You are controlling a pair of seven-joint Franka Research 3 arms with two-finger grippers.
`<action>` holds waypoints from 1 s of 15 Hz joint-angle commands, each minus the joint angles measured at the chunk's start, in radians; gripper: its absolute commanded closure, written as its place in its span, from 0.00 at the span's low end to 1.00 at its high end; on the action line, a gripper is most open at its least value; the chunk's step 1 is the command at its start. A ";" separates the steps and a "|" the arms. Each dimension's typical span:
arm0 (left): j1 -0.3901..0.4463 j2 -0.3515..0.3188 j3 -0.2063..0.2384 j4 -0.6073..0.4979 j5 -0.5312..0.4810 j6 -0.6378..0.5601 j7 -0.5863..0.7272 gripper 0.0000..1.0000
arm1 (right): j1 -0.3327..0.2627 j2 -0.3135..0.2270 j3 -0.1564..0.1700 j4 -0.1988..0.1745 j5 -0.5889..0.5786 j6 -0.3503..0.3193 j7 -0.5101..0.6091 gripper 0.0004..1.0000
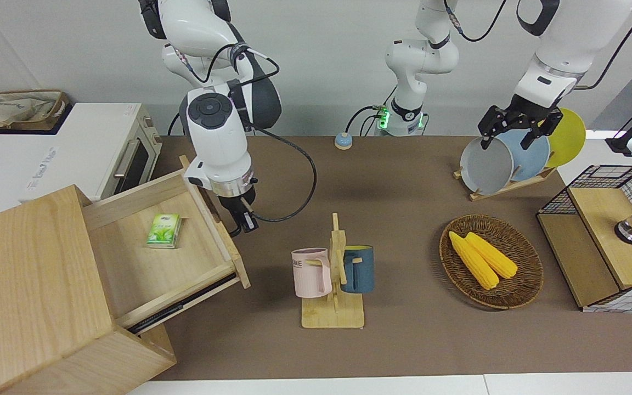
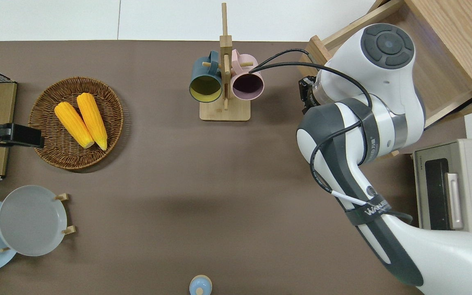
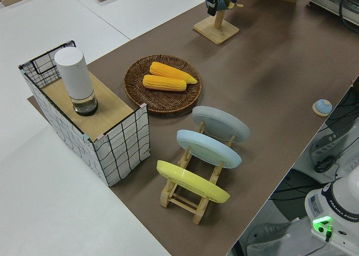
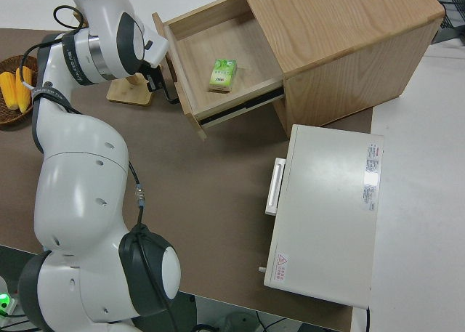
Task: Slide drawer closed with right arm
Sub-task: 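Push the wooden drawer away from the robot with the right gripper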
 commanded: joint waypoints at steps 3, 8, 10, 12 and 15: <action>-0.017 0.013 0.017 0.020 0.012 0.000 0.007 0.00 | -0.036 0.006 0.011 -0.009 -0.046 0.089 -0.047 1.00; -0.017 0.013 0.017 0.020 0.012 0.000 0.007 0.00 | -0.071 0.008 0.011 -0.005 -0.046 0.092 -0.167 1.00; -0.017 0.013 0.017 0.020 0.012 0.000 0.007 0.00 | -0.086 0.014 0.011 -0.002 -0.048 0.104 -0.213 1.00; -0.017 0.013 0.017 0.020 0.012 0.000 0.007 0.00 | -0.102 0.014 0.011 0.000 -0.046 0.143 -0.239 1.00; -0.017 0.013 0.017 0.020 0.012 0.000 0.007 0.00 | -0.123 0.014 0.011 0.000 -0.046 0.146 -0.279 1.00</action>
